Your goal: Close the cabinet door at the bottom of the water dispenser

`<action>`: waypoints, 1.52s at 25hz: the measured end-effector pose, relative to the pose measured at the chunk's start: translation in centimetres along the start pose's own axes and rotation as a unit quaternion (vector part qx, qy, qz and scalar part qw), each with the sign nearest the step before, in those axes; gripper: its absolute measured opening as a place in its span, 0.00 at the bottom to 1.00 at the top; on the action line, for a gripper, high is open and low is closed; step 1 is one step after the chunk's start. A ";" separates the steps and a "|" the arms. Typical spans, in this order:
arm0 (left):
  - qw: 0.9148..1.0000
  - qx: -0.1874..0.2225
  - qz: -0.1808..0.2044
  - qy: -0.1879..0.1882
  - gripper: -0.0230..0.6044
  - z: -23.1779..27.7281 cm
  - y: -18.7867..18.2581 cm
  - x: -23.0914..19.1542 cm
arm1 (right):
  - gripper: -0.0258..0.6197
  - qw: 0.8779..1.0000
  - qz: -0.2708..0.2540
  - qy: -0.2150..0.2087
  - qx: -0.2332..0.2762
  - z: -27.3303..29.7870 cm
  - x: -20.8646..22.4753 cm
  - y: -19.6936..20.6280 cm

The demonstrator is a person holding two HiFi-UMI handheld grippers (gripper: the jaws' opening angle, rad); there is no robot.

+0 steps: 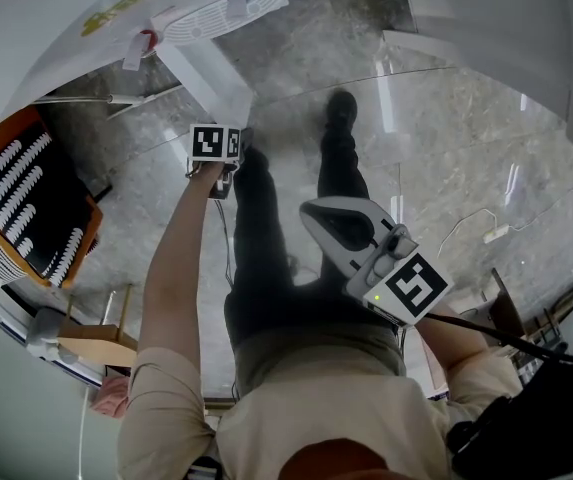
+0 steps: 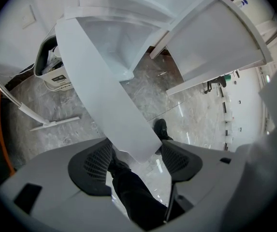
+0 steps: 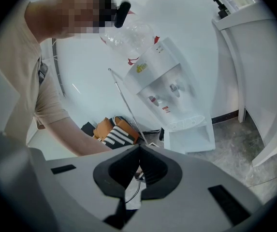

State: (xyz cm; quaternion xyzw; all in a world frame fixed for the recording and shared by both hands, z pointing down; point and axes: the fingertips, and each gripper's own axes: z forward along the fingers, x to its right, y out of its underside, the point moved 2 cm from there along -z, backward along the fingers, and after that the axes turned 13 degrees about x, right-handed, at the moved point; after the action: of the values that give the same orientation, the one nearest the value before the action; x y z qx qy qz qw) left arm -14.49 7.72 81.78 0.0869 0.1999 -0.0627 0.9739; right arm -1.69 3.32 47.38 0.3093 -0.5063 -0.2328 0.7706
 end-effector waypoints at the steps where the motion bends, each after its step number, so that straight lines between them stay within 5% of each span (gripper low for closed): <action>1: 1.000 -0.001 0.000 0.003 0.50 0.1 -0.1 0.2 | 0.06 1.000 0.003 0.000 0.003 0.0 0.0 -0.1; 14: 0.999 -0.010 0.044 0.029 0.50 1.0 -1.5 2.5 | 0.06 0.999 0.017 0.006 0.031 -0.3 0.6 -0.5; 38: 0.994 0.001 0.102 0.043 0.50 2.2 -3.8 4.8 | 0.06 1.000 0.020 0.022 0.009 -0.8 1.9 0.3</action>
State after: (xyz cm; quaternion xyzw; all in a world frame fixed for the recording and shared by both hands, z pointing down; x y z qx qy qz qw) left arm -9.82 3.18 81.31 0.1102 0.2312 0.0409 0.9658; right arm -0.19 2.43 48.56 0.3109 -0.4974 -0.2062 0.7832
